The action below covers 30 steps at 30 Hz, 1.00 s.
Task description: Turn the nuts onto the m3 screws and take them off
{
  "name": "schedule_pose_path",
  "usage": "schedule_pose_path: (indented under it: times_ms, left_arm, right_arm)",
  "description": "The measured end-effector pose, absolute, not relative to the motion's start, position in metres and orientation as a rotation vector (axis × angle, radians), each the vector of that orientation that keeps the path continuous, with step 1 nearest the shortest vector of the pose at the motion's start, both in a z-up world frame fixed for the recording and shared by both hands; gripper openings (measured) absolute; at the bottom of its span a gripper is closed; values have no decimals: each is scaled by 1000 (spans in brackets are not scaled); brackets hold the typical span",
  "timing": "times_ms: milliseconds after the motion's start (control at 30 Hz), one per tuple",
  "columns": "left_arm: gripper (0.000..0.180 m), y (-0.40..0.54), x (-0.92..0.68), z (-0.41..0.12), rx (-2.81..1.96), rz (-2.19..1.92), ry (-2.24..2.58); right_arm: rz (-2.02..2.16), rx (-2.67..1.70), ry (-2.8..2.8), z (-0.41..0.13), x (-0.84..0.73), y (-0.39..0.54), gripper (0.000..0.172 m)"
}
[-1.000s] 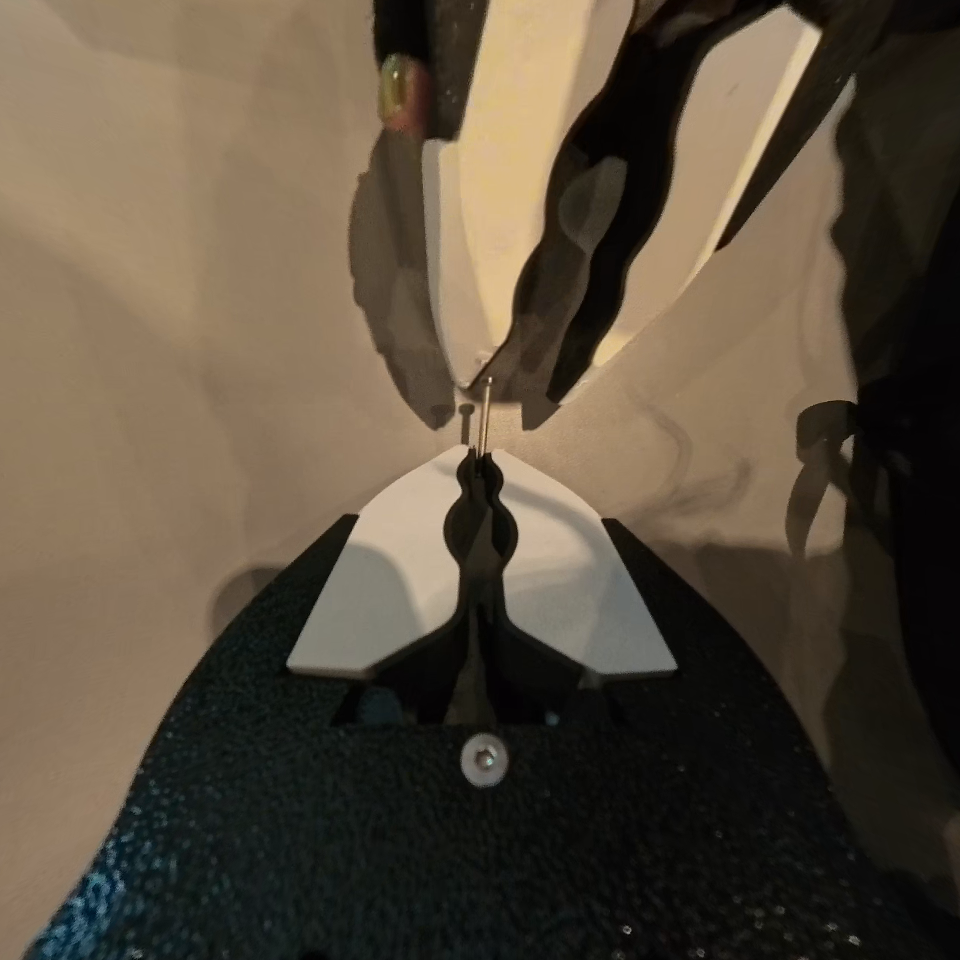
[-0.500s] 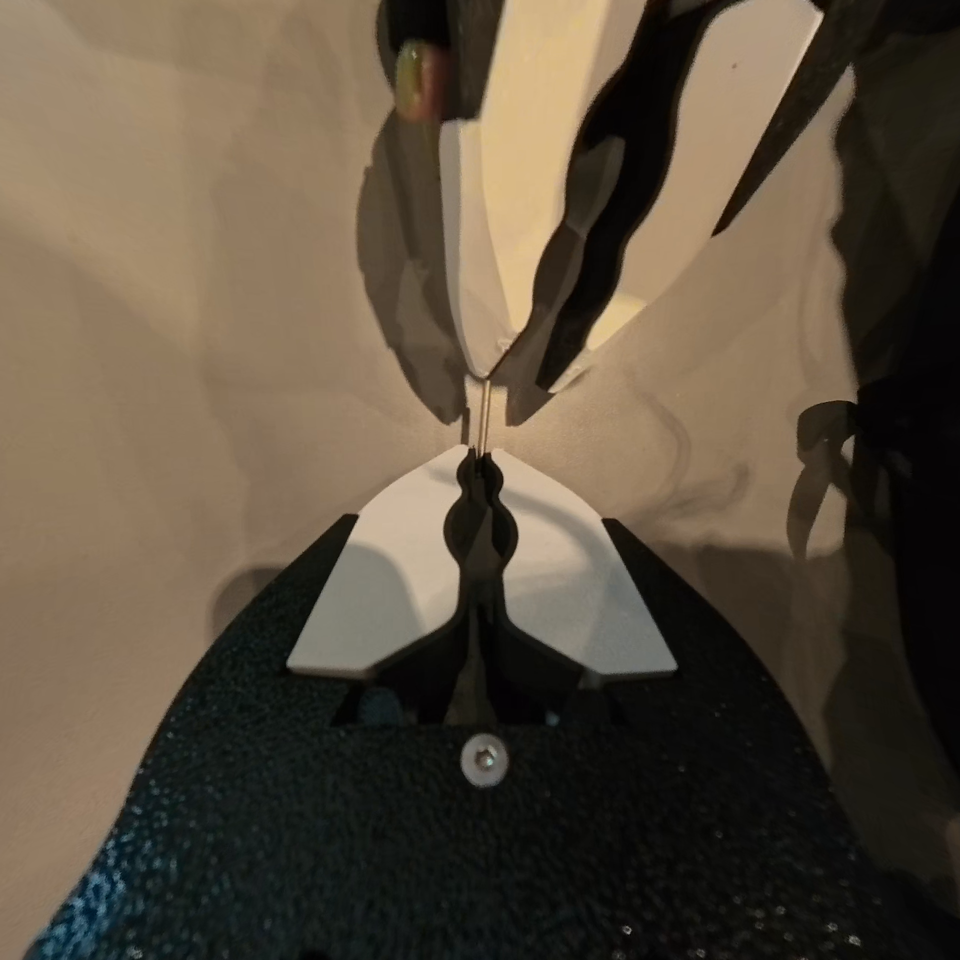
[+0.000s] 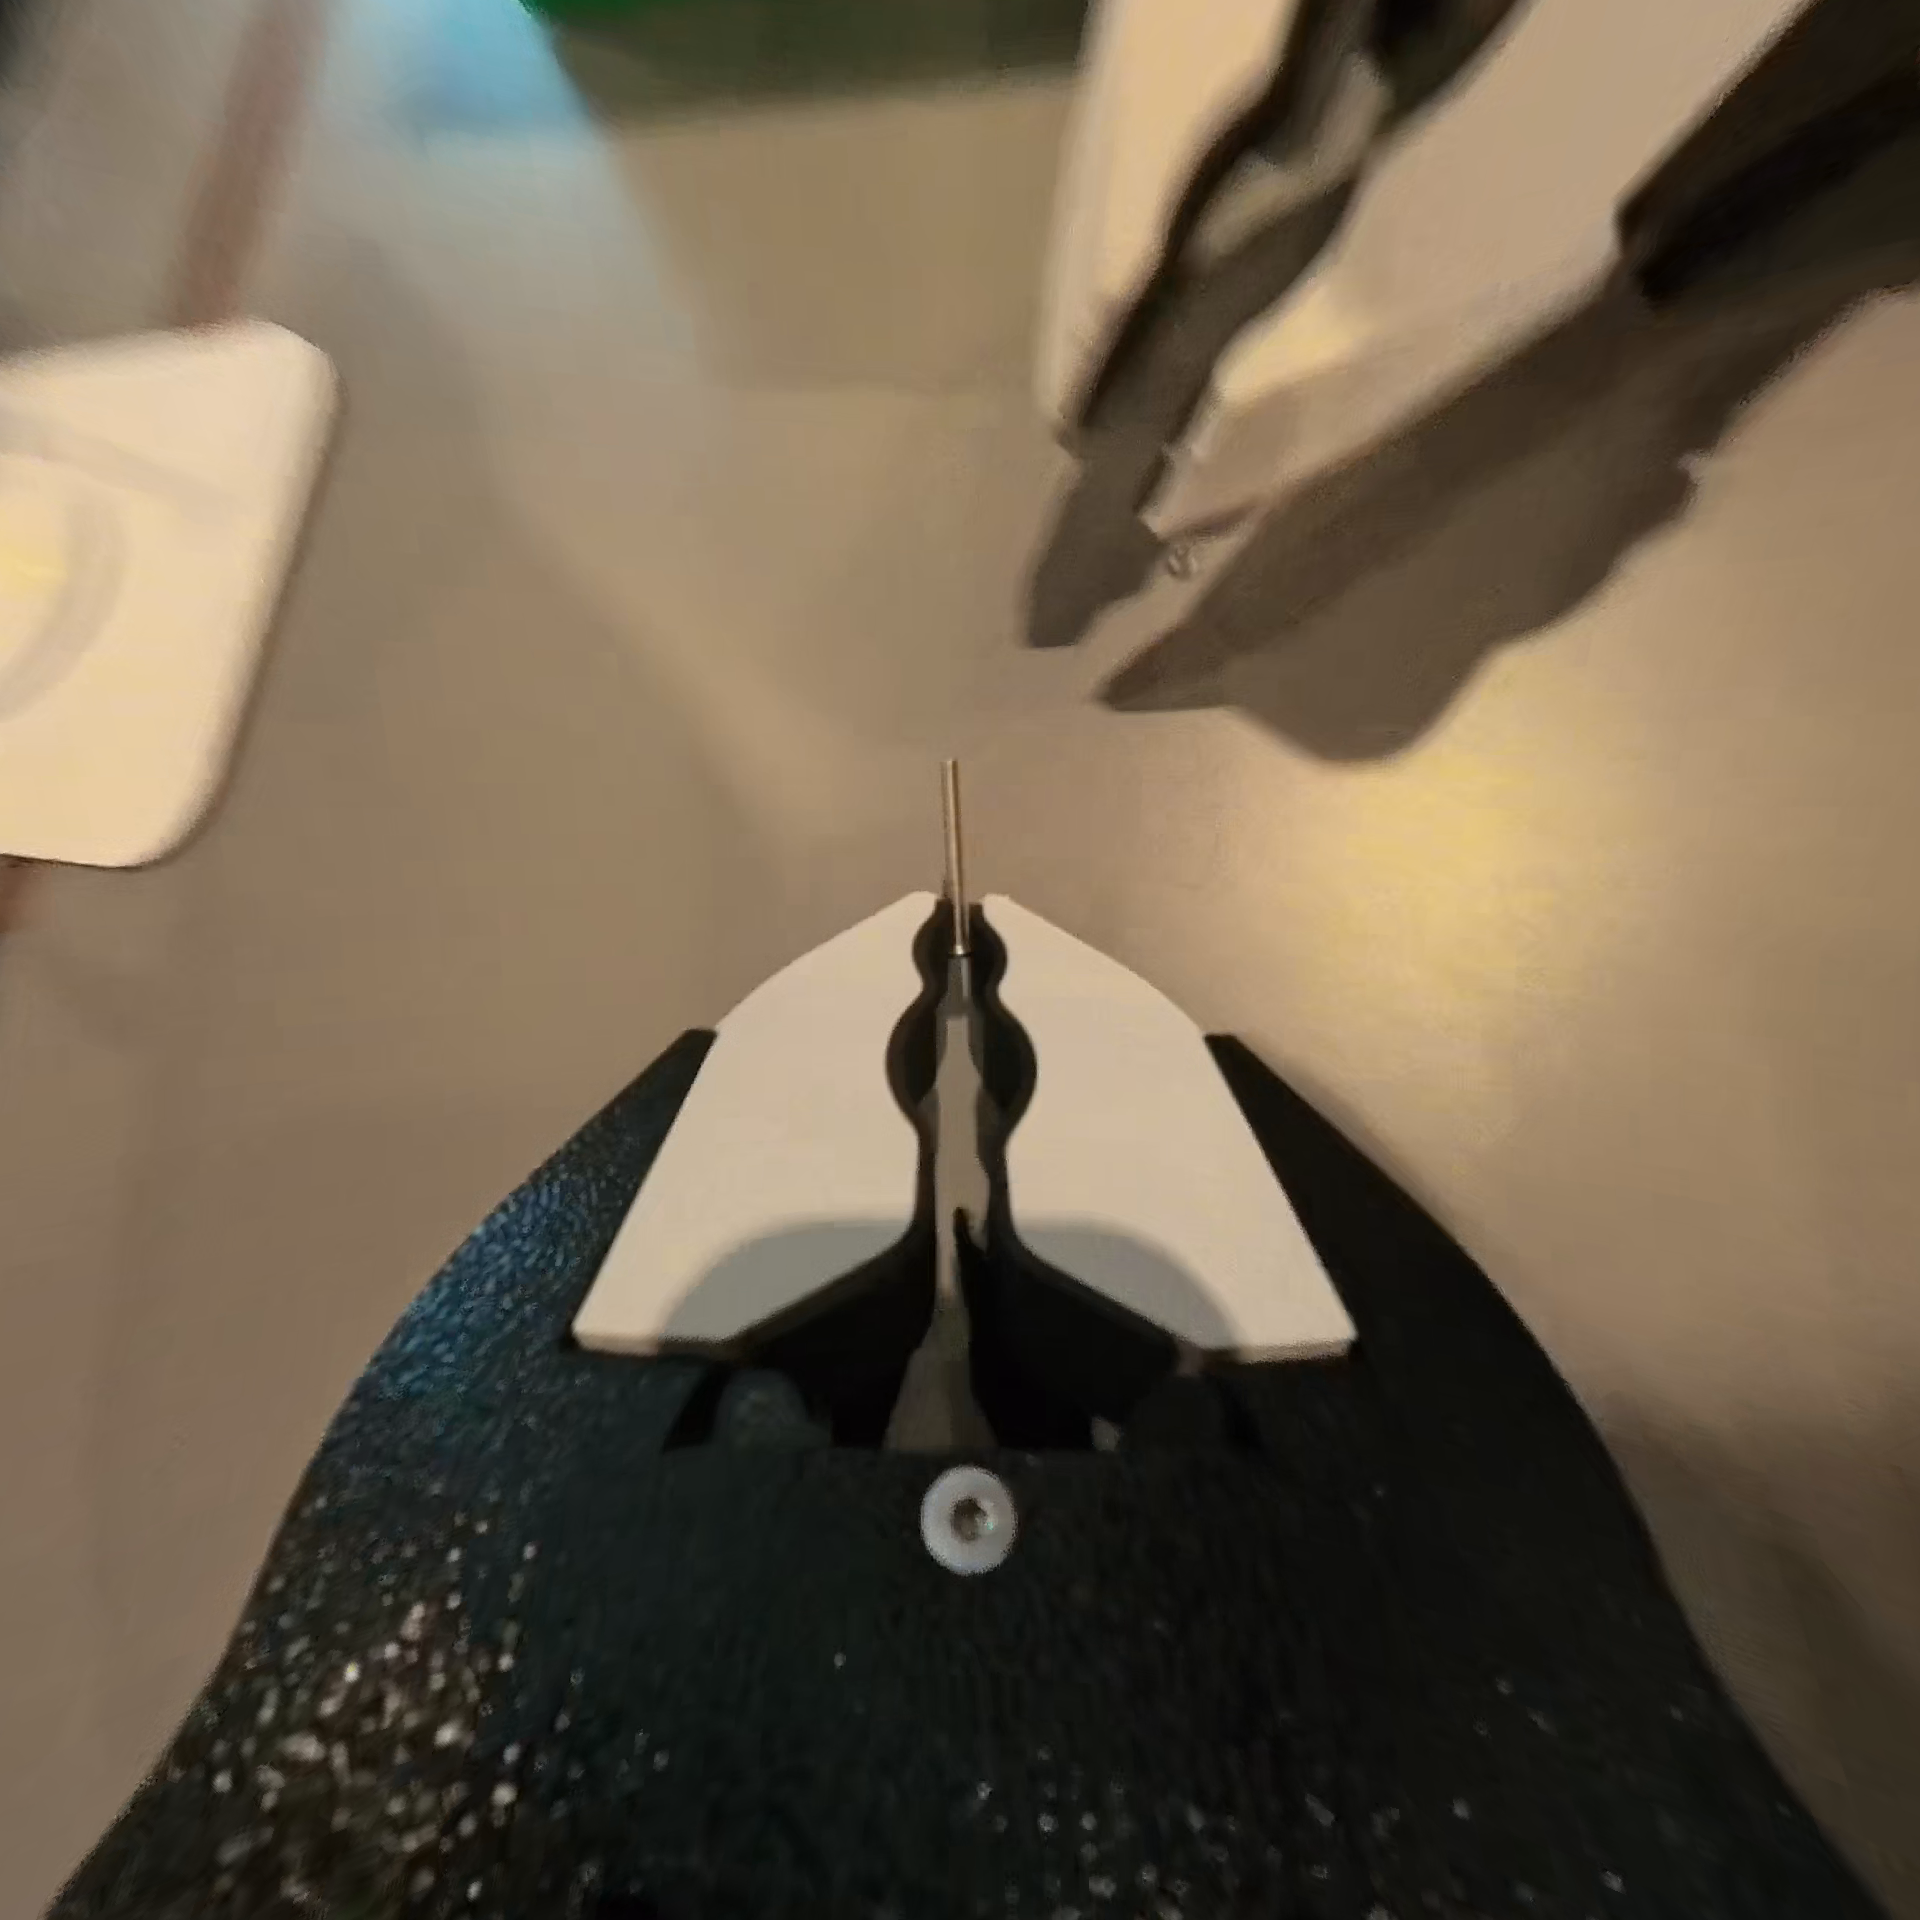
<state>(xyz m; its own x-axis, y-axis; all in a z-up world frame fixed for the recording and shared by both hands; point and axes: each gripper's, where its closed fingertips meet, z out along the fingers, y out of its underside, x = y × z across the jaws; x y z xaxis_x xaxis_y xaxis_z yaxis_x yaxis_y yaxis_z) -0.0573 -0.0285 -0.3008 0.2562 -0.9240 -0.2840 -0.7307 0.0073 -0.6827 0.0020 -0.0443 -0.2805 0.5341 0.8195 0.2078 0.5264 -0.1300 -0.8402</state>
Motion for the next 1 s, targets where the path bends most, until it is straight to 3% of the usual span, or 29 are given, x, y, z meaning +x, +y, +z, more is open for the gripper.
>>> schedule_pose_path:
  times_ms: [433, 1000]
  left_arm:
    - [3, -26, -49, -278, -1536, -352, 1418]
    - [3, -30, -46, -282, -1532, -366, 1462]
  right_arm:
    - [307, -2074, -1012, -309, 11, -50, 17]
    - [205, -1950, -1056, -294, 8, -51, 4]
